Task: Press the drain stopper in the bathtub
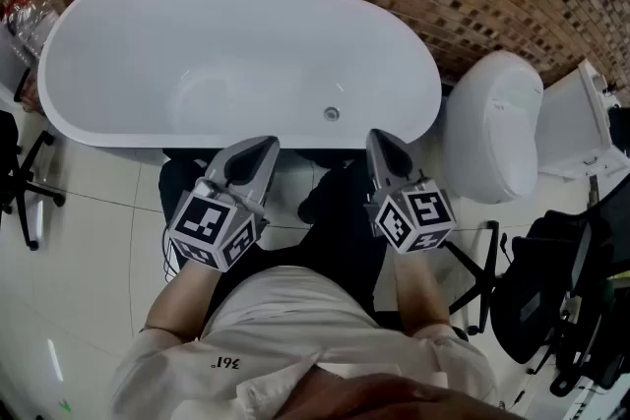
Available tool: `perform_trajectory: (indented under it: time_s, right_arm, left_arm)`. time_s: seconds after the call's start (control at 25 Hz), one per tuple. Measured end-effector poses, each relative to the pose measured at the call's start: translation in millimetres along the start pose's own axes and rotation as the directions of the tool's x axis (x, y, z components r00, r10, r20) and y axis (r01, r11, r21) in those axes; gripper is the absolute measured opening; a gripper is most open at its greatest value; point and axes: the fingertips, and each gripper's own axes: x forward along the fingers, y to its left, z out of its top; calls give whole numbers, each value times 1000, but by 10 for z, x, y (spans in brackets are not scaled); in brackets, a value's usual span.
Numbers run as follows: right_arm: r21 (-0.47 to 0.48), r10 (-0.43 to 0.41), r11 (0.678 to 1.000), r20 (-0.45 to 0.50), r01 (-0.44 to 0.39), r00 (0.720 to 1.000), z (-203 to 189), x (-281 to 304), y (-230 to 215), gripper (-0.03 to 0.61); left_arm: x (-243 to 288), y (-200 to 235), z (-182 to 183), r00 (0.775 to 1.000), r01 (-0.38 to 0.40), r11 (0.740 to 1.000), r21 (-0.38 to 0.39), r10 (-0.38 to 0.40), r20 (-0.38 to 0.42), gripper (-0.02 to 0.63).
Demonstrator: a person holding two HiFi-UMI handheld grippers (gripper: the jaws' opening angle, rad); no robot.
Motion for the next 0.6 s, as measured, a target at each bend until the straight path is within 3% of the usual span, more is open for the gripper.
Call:
perform_trajectory:
  time_s: [0.6]
  right_arm:
    - [-87,5,996,44,-1,999,407,158,-41,12]
  left_arm:
    - [184,-73,277,997,68,997,35,-69,18,8]
